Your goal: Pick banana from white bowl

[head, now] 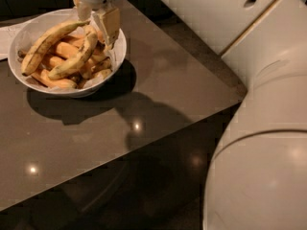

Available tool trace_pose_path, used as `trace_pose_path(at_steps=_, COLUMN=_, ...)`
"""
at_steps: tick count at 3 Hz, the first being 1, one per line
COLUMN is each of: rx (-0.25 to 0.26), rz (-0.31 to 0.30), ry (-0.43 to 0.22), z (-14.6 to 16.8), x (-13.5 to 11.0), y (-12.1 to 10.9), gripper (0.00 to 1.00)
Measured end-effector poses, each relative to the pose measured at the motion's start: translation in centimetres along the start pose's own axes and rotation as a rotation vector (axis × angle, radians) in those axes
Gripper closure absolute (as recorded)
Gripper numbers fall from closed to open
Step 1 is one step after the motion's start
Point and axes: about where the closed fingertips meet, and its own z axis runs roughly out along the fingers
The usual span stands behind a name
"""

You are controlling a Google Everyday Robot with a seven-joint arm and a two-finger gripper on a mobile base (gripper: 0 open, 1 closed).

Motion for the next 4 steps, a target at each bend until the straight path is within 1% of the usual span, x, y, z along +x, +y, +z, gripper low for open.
trace_pose_path(at_steps=2, rx=-0.026, rz=-0.091, ry=0.021, z=1.7, x=-1.6, y=-0.8, gripper=0.42)
trace_pose_path(at_steps=4, rx=-0.064, rz=-0.137, ry=0.031, z=3.6, x=-2.7, y=-0.8, gripper=0.42)
